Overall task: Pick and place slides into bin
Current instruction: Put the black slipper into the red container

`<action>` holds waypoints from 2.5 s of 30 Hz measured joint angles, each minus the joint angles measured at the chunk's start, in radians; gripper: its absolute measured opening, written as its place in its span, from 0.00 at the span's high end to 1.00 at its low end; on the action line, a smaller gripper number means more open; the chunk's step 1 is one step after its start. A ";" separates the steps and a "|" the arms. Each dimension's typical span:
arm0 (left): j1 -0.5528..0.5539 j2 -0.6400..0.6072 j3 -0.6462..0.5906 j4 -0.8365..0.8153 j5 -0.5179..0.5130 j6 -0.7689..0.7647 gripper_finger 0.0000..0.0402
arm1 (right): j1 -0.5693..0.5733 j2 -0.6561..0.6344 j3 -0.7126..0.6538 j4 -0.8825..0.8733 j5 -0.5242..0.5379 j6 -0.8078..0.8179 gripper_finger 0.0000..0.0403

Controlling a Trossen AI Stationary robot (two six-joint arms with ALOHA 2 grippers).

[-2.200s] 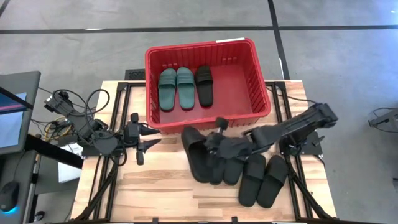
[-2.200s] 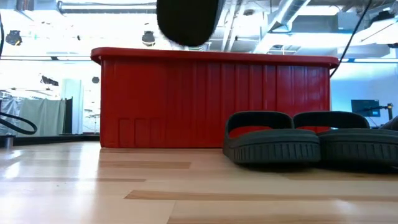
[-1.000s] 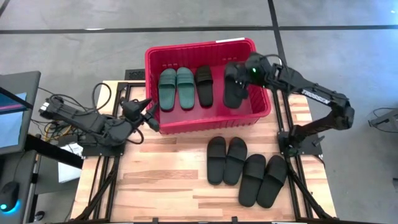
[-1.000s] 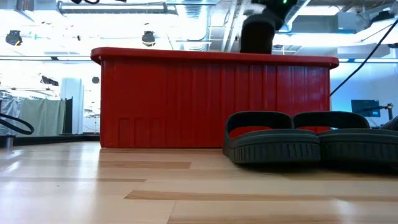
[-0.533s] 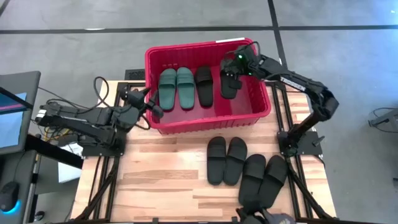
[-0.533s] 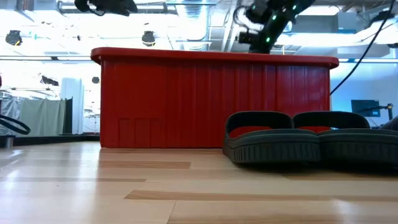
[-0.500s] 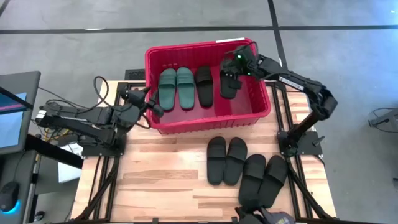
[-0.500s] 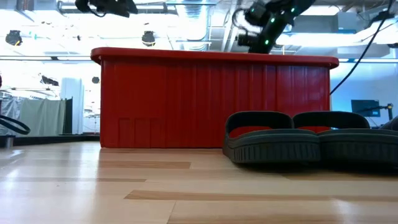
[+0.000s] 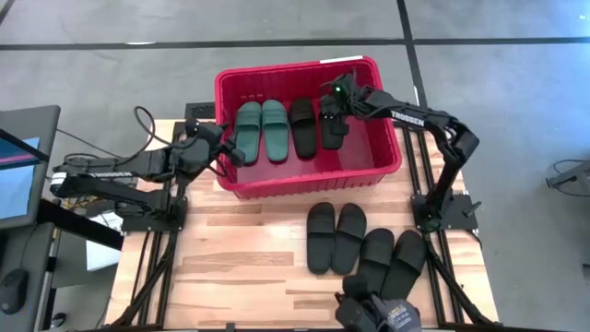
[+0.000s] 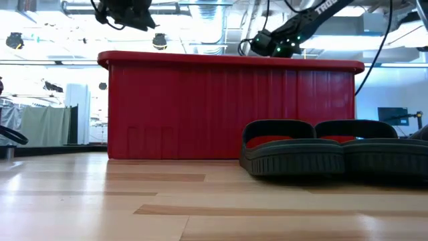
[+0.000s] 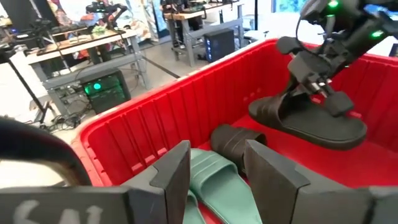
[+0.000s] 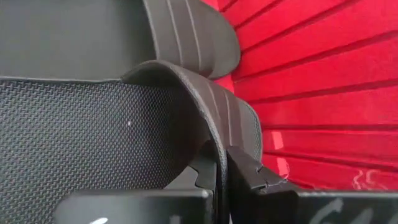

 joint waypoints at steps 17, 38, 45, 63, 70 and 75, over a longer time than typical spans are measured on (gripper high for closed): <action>0.017 0.000 0.000 -0.001 0.043 0.014 0.65 | -0.058 0.022 0.000 0.029 -0.067 -0.064 0.96; 0.017 0.000 -0.001 0.000 0.042 -0.022 0.65 | -0.073 0.070 0.000 0.059 -0.138 -0.071 0.96; 0.017 0.000 -0.001 0.000 0.048 -0.028 0.65 | -0.079 0.106 -0.001 0.066 -0.138 -0.072 0.96; 0.017 0.000 -0.001 0.000 0.049 -0.054 0.65 | -0.082 0.148 0.000 0.124 -0.121 -0.104 0.96; 0.017 0.000 -0.001 0.000 0.056 -0.061 0.65 | -0.095 0.148 0.000 0.134 -0.121 -0.106 0.95; 0.017 0.000 -0.001 0.000 0.065 -0.065 0.65 | -0.099 0.148 0.000 0.134 -0.122 -0.131 0.95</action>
